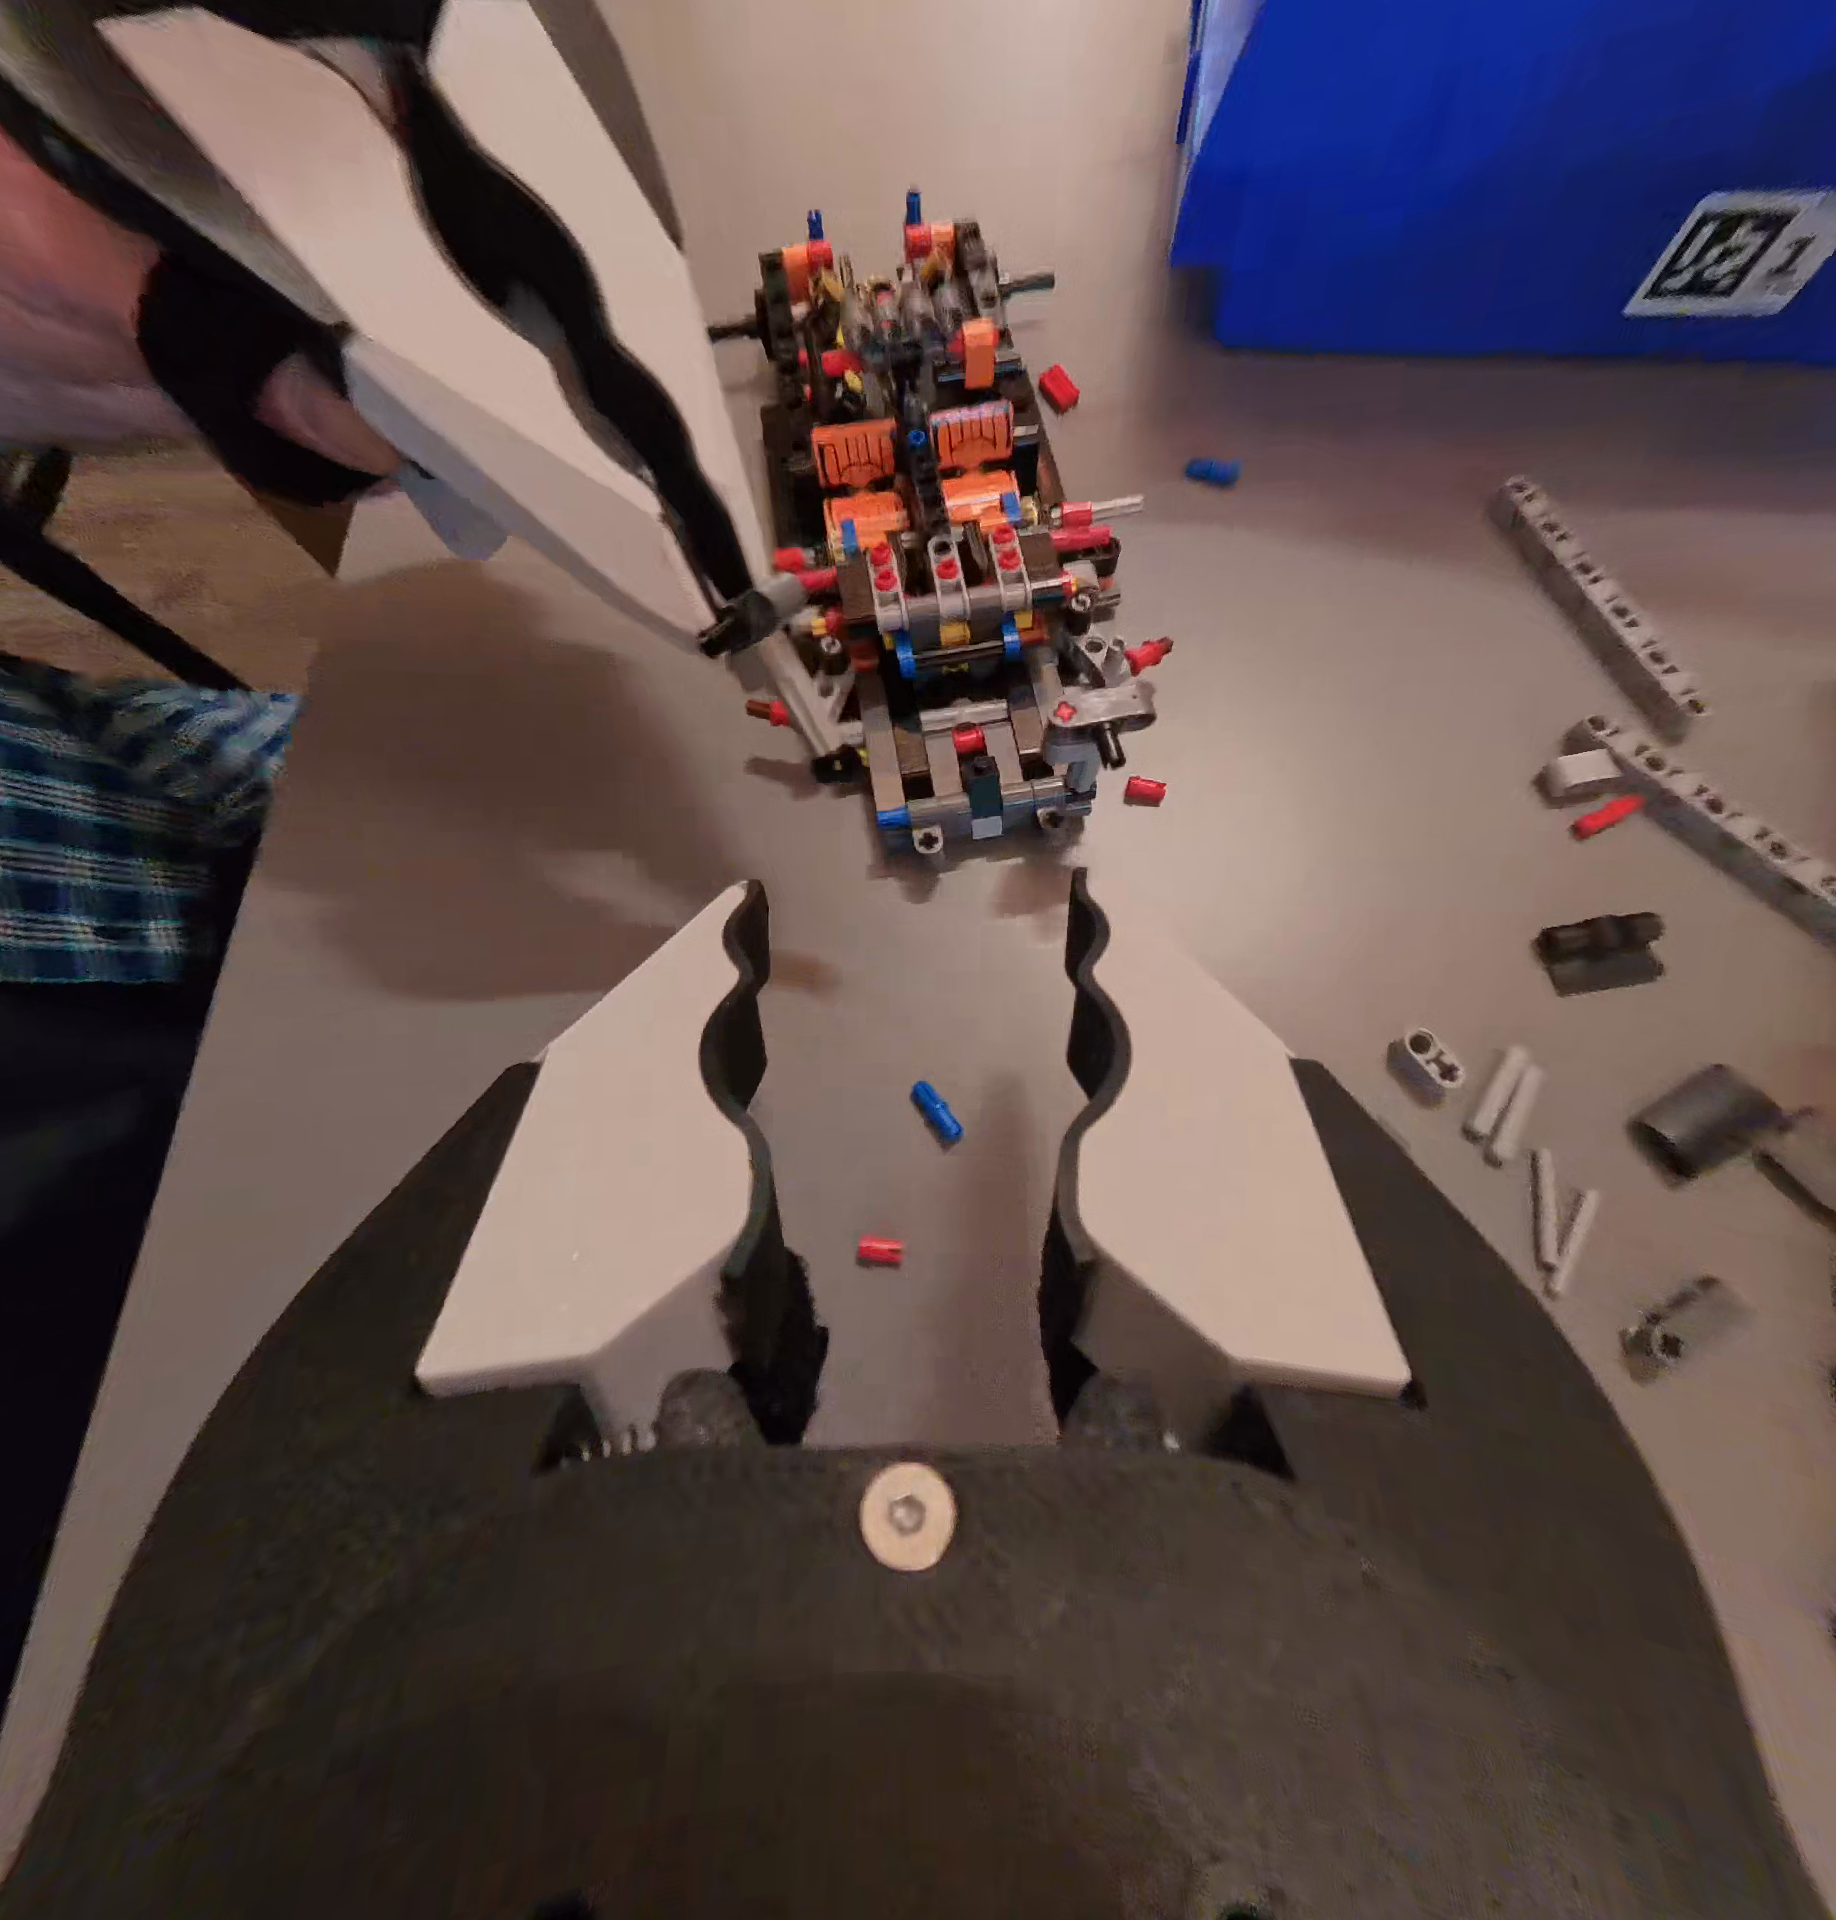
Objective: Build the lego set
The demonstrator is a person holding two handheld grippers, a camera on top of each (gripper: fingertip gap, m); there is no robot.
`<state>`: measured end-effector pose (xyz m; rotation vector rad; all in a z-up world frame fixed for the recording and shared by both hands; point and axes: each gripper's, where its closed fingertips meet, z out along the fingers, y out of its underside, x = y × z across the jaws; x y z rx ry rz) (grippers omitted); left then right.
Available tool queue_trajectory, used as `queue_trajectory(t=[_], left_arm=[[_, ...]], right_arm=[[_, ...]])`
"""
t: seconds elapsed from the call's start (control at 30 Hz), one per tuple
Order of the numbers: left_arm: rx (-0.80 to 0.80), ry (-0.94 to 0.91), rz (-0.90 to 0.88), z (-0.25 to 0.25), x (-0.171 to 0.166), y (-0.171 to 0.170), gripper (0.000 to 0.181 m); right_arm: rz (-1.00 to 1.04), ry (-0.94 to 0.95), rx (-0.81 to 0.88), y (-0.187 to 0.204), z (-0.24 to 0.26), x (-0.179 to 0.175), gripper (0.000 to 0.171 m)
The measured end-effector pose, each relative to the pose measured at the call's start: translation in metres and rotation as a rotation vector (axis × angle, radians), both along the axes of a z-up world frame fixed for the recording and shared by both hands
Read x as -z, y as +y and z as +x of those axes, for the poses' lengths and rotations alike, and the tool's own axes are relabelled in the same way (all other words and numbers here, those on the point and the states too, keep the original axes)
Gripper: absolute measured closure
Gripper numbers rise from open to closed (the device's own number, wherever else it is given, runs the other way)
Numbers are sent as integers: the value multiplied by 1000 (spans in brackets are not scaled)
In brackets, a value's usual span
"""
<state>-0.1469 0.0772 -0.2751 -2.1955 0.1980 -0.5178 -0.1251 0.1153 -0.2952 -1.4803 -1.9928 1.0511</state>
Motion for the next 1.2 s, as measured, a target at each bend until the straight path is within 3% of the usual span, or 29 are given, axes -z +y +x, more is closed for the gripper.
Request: queue_trajectory(t=[0.23,0.63,0.87,1.2], left_arm=[[-57,84,-69,-7,17,-2,175],[-92,149,-169,-12,35,-13,175],[-105,100,-237,-13,41,-38,175],[-133,-27,-259,-10,40,-32,175]], right_arm=[[15,-80,-60,-1,-31,35,88],[-6,-77,-54,-19,-40,48,108],[79,-73,-18,-34,-41,51,102],[109,-46,-10,-36,-42,51,104]])
